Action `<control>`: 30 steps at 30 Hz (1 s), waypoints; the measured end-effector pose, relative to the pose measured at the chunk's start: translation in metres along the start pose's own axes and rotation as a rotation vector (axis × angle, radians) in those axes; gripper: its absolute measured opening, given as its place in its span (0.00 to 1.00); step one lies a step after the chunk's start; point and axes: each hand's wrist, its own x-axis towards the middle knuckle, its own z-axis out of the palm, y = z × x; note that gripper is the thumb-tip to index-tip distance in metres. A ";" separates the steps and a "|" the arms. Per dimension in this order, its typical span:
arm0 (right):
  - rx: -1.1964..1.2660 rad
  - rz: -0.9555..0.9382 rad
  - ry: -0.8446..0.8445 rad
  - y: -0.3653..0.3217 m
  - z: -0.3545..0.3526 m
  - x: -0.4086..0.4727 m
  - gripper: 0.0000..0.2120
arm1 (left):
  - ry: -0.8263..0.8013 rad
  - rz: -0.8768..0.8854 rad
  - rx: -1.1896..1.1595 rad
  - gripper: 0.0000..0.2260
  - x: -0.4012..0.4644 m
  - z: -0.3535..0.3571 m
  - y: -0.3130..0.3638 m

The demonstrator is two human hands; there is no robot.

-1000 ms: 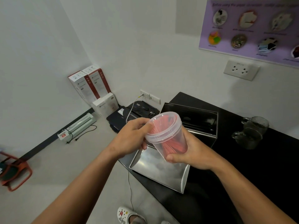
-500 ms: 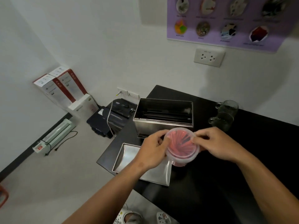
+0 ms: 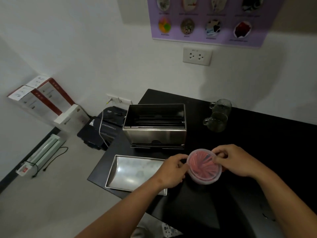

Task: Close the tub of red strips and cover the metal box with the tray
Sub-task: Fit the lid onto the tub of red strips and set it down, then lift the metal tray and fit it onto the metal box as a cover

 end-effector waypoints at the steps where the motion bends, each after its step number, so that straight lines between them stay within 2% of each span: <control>1: -0.018 0.002 0.000 0.003 -0.001 0.000 0.07 | -0.007 0.005 0.019 0.15 0.000 0.001 -0.002; 4: -0.088 0.026 -0.011 0.006 -0.003 0.003 0.09 | 0.004 0.018 0.056 0.17 -0.002 -0.001 -0.006; 6: -0.161 0.031 0.004 0.000 -0.003 0.004 0.14 | 0.031 0.007 0.024 0.18 -0.007 -0.009 -0.010; 9: -0.187 -0.033 0.133 -0.022 0.001 0.003 0.22 | 0.113 -0.014 -0.028 0.16 -0.020 -0.030 -0.016; 13: -0.053 -0.236 0.219 -0.063 0.021 0.000 0.20 | 0.305 -0.033 -0.037 0.14 -0.044 -0.071 -0.032; 18: 0.028 -0.370 0.110 -0.098 0.065 0.003 0.19 | 0.536 -0.103 0.083 0.13 -0.077 -0.115 -0.063; 24: 0.079 -0.260 -0.041 -0.106 0.127 0.018 0.26 | 0.704 -0.227 0.145 0.17 -0.100 -0.141 -0.107; 30: 0.068 -0.092 -0.104 -0.092 0.172 0.028 0.38 | 0.677 -0.328 0.160 0.27 -0.108 -0.142 -0.133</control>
